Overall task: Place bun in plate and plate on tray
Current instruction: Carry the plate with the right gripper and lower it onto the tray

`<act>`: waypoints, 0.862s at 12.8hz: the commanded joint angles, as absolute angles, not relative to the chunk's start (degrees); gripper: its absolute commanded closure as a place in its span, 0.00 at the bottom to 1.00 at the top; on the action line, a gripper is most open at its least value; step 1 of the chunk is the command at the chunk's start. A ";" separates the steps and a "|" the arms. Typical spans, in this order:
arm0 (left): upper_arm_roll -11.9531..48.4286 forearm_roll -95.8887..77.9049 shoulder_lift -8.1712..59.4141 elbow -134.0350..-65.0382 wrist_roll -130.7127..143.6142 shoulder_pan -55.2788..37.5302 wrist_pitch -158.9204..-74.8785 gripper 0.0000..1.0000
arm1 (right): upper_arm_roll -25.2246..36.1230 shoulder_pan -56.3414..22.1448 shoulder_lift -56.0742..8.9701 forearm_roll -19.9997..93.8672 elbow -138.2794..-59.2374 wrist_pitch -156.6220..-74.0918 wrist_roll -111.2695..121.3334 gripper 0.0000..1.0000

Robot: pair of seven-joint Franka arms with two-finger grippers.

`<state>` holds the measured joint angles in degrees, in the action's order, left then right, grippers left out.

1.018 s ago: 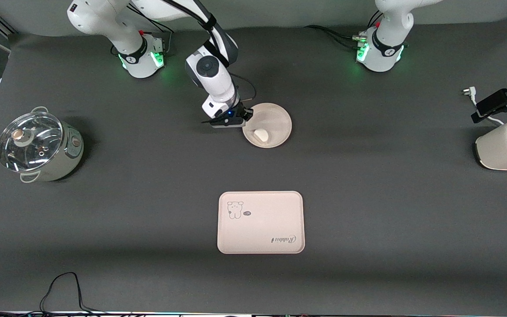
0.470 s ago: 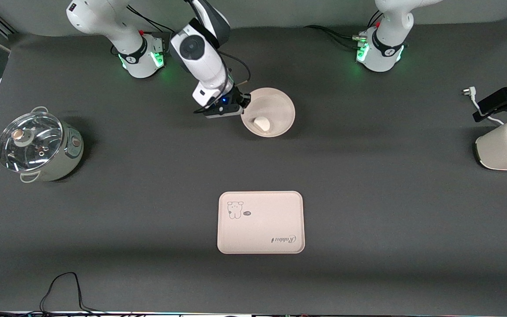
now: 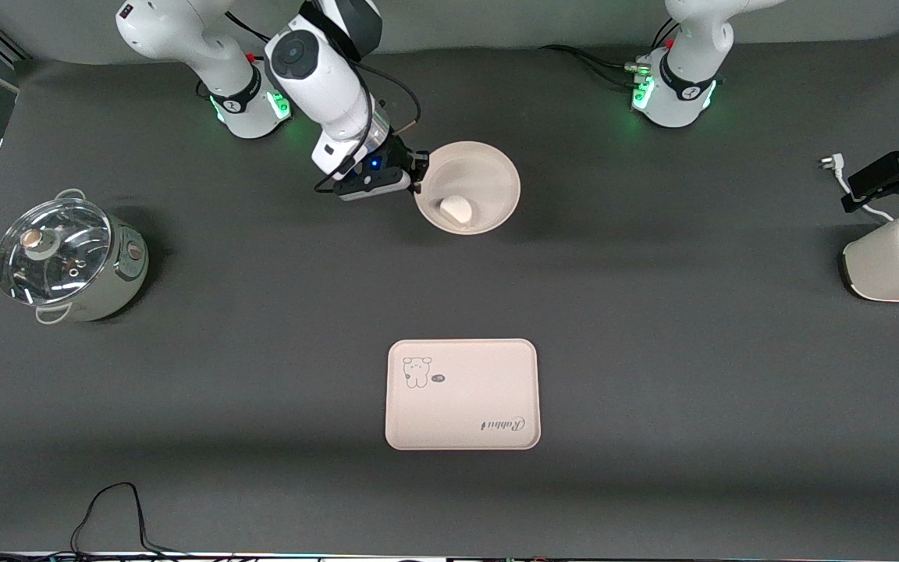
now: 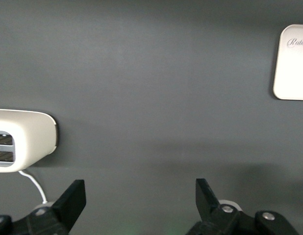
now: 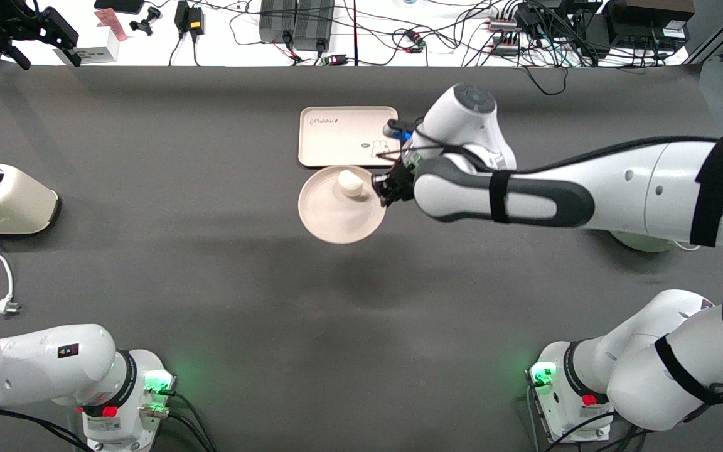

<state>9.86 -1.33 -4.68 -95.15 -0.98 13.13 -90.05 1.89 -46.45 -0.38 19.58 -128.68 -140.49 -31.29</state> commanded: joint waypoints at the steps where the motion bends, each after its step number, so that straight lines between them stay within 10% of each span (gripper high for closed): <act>1: 10.63 0.53 -5.36 -93.96 -1.93 12.39 -87.45 0.00 | 1.93 -40.62 -9.81 20.83 -116.67 -136.85 -25.93 0.96; 11: 10.11 -0.44 -5.01 -93.87 -7.82 13.27 -87.45 0.00 | 2.20 -30.33 -45.15 20.66 -68.41 -128.23 -25.75 0.97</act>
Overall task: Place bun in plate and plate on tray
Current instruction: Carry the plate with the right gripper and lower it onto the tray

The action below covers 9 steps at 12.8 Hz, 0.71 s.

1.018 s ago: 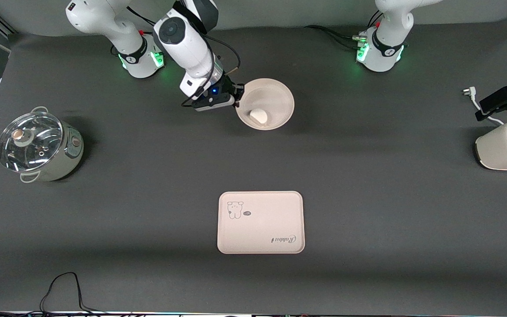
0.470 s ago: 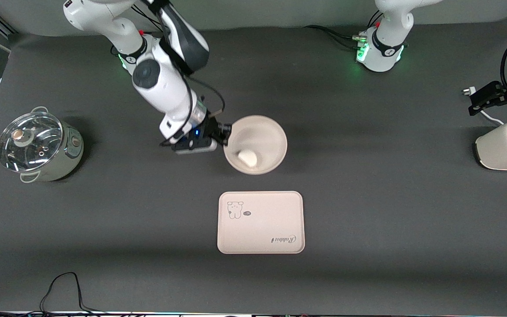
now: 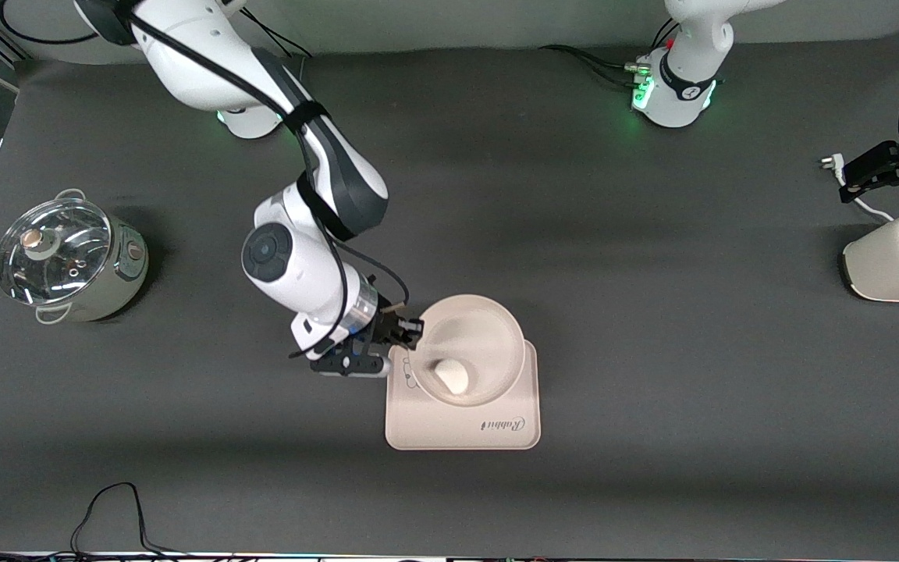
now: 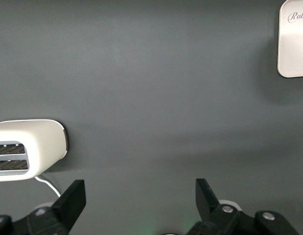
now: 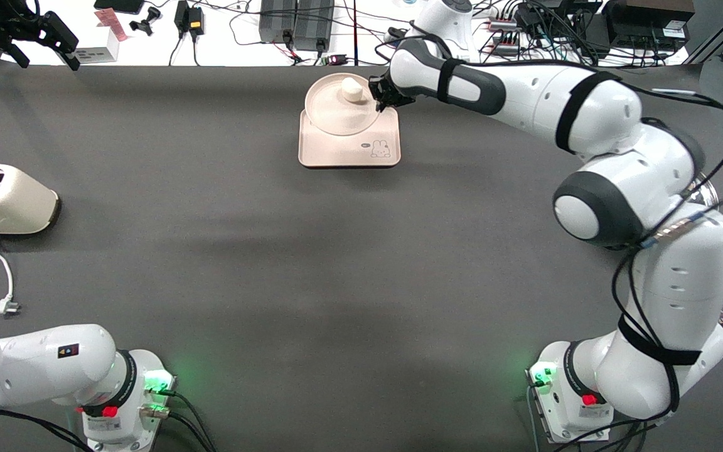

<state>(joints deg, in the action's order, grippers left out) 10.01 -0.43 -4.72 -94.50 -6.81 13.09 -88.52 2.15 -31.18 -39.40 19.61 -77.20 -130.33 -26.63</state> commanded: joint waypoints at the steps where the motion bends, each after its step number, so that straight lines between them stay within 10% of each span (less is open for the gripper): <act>1: 10.11 -0.44 -5.01 -93.87 -7.82 13.27 -87.19 0.00 | 2.28 -30.24 -47.35 20.65 -66.38 -128.41 -25.75 0.97; 9: 10.11 -0.44 -4.83 -93.87 -7.56 13.27 -87.36 0.00 | 2.11 -29.27 -57.47 21.36 -66.18 -137.36 -25.84 0.97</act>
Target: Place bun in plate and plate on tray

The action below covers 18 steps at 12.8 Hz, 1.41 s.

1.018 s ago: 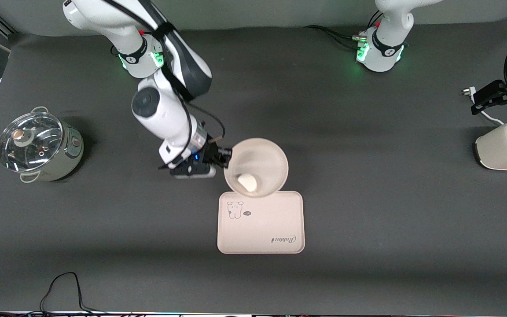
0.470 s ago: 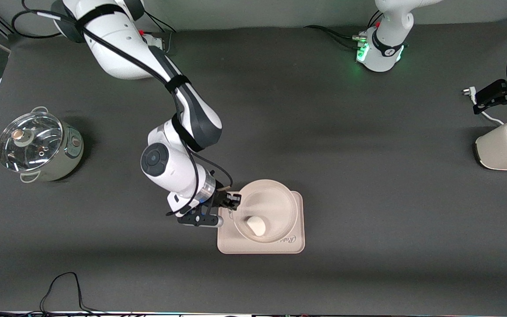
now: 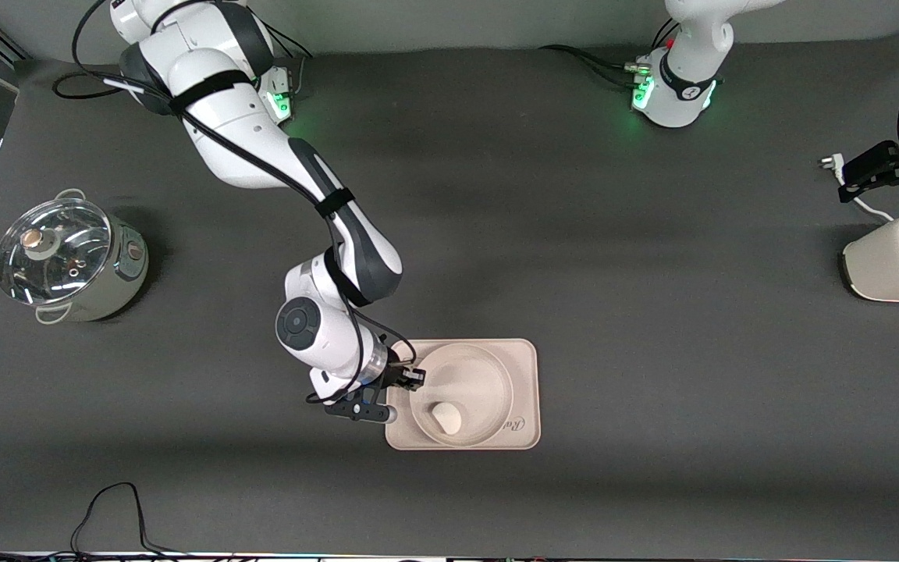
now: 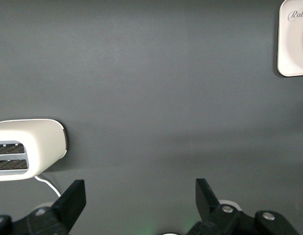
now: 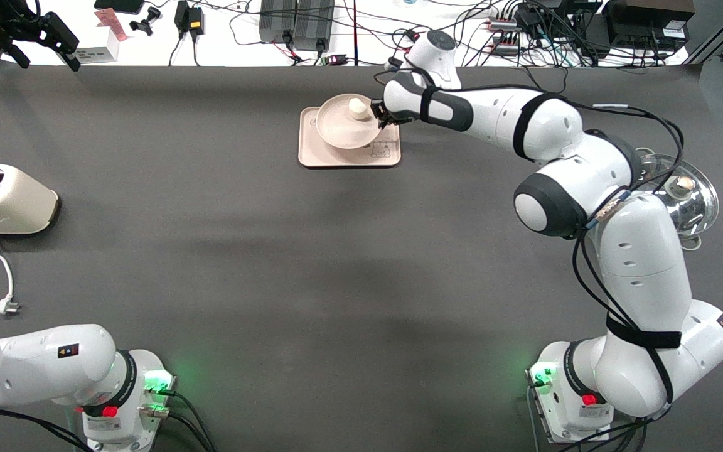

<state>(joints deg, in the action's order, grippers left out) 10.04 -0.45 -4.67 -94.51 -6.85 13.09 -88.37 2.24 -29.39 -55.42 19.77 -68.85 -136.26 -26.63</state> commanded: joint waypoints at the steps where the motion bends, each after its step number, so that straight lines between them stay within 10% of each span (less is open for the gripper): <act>1: 10.11 -0.44 -4.75 -93.87 -7.56 13.27 -87.28 0.00 | 2.02 -29.27 -57.92 21.36 -66.18 -138.33 -25.84 0.97; 3: 10.11 -0.44 -4.75 -93.87 -7.56 13.27 -87.36 0.00 | 2.02 -29.27 -58.18 21.36 -66.09 -138.52 -25.93 0.95; 5: 10.11 -0.44 -4.75 -93.87 -7.56 13.27 -87.36 0.00 | 2.02 -29.27 -58.10 21.36 -66.18 -138.52 -26.54 0.28; 7: 10.11 -0.44 -4.66 -93.87 -7.56 13.27 -87.36 0.00 | 2.02 -29.27 -57.22 21.36 -66.09 -138.25 -26.54 0.00; 18: 10.20 -0.09 -4.04 -94.13 -7.56 12.83 -86.92 0.00 | 3.96 -23.13 -15.52 12.04 -83.55 -99.35 -21.29 0.00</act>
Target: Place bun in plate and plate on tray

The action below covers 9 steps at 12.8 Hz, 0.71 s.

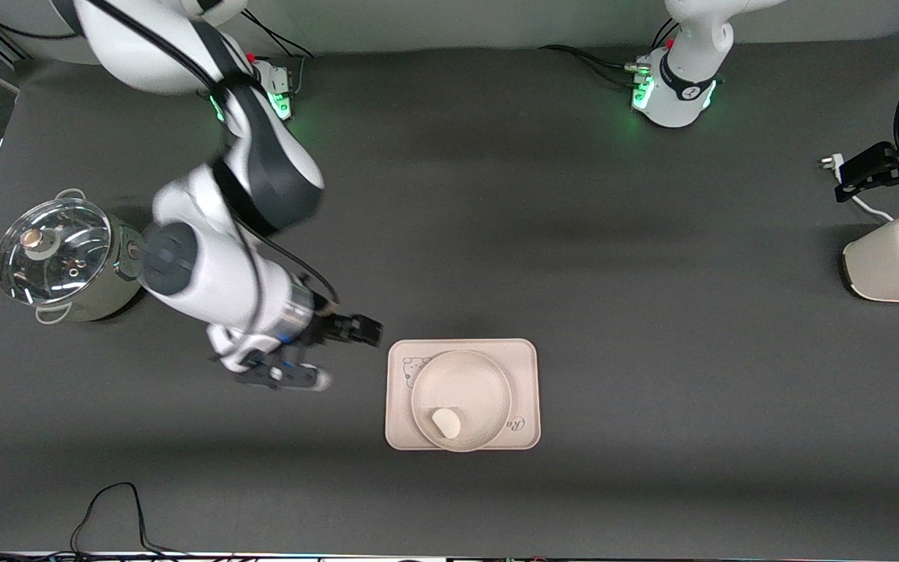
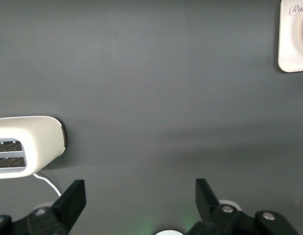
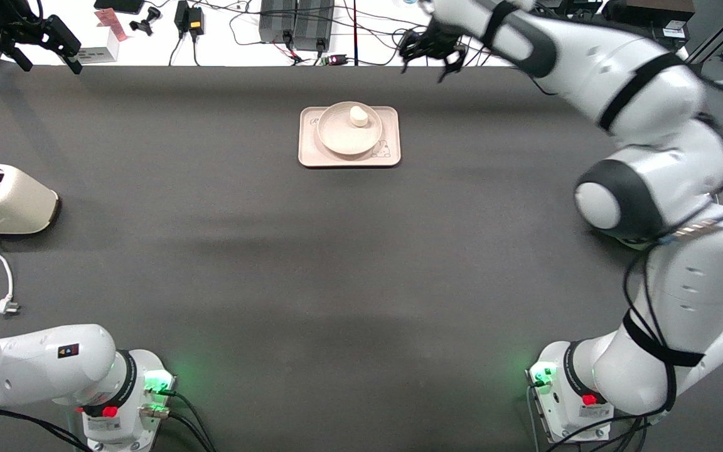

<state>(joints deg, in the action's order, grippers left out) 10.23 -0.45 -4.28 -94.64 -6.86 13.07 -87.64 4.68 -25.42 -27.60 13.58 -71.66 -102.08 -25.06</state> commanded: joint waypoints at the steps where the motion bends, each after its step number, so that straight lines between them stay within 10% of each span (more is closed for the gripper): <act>1: 10.20 0.17 -4.04 -94.13 -7.47 12.75 -87.45 0.00 | 3.96 -20.94 -10.94 11.87 -85.76 -95.49 -17.88 0.00; 9: 10.20 0.35 -3.69 -94.04 -7.47 12.75 -87.45 0.00 | 7.54 -8.88 -1.14 0.09 -86.31 -84.02 1.85 0.00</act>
